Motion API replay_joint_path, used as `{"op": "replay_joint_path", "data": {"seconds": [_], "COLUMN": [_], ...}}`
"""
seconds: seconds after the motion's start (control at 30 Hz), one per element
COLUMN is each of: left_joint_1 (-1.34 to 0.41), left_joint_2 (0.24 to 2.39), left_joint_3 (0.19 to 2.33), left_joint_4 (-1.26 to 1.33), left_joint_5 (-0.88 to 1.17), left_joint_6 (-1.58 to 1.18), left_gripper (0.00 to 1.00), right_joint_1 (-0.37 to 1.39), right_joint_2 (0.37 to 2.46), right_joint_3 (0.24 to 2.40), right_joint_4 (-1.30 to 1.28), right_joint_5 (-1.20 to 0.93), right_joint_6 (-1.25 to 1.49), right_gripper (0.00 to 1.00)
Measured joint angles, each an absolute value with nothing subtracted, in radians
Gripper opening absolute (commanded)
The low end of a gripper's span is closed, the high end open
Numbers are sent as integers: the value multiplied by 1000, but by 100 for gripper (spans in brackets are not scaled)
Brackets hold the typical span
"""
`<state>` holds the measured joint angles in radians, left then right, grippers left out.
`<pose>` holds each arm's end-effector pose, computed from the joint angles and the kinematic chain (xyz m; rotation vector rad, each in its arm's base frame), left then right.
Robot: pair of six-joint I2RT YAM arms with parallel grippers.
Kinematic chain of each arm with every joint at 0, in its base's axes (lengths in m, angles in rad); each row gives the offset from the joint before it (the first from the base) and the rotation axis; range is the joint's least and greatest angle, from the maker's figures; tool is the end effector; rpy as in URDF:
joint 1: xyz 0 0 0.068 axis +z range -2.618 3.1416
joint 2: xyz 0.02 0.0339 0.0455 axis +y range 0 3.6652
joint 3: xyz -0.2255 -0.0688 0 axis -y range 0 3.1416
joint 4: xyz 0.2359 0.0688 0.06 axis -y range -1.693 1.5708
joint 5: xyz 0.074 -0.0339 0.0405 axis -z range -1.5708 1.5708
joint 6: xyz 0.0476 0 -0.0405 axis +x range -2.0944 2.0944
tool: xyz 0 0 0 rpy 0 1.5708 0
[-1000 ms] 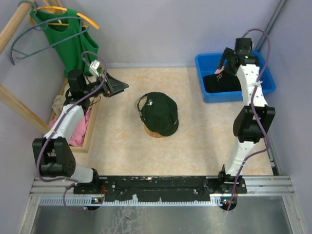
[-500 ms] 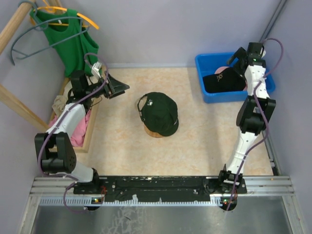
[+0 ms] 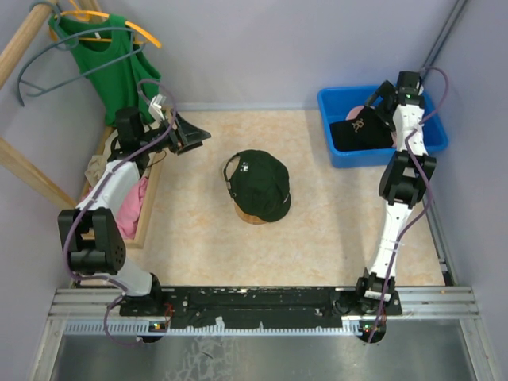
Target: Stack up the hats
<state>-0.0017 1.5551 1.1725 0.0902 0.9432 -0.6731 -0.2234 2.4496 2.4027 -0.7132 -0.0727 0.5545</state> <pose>0.3553 -0.0391 0.2772 0.0520 1.9511 -1.3273 0.5080 -0.1119 0.2226 0.8541 2.1805 0.2496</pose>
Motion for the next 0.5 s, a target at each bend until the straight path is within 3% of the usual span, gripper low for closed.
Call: {"op": "replay_joint_path", "data": {"seconds": [0.37,0.5], "left_joint_1": [-2,-2], "left_joint_2": [1582,1583], "left_joint_3": [1197,1197], "left_joint_4": [68,68], "left_joint_5": [942,942], "left_joint_6": [-672,-672], "left_gripper": [98,97], "right_joint_1": [-223,-221], "right_joint_2": [2532,2547], "right_joint_3": [2438,2457], "right_joint_4": [-768,-796], "right_joint_5": [-120,-119], "right_joint_6": [521,489], "right_gripper": [98,82]}}
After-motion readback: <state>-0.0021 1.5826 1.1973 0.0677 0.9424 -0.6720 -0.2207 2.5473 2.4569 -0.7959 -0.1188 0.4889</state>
